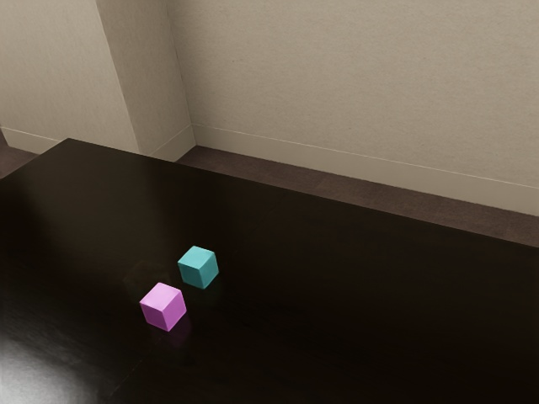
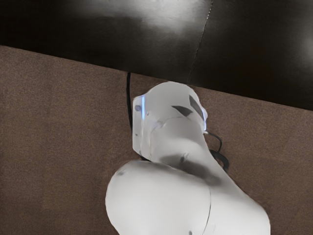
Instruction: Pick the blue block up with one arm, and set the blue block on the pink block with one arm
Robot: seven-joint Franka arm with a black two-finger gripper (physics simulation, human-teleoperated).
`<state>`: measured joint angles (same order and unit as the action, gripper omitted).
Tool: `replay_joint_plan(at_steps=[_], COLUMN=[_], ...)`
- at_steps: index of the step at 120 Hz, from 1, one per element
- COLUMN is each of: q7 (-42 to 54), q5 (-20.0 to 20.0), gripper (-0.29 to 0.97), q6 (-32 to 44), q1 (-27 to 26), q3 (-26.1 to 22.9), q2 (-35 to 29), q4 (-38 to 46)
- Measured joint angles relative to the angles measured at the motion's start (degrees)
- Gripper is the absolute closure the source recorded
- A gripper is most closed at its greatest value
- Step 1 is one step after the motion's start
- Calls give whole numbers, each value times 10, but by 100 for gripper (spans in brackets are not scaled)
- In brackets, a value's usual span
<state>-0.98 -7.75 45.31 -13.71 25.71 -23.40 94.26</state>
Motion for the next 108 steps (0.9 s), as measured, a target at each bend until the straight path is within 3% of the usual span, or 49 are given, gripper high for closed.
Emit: replay_joint_plan(at_steps=[17, 41, 45, 53, 61, 69, 77, 108], q7=[-19, -44, -45, -46, -48, -53, -57, -69], q5=[-16, -22, -22, -20, -16, 0, 13, 24], gripper=[1, 2, 2, 2, 2, 2, 2, 2], q6=[206, 373, 391, 420, 442, 486, 551, 774], q1=[-76, -119, -86, 42, 85, 96, 105, 106], q3=[17, 8, -18, -136, -182, -191, -191, -187], q2=[73, 154, 160, 163, 164, 167, 211, 357], q4=[7, -8, -8, -5, 7, 77, 135, 191])
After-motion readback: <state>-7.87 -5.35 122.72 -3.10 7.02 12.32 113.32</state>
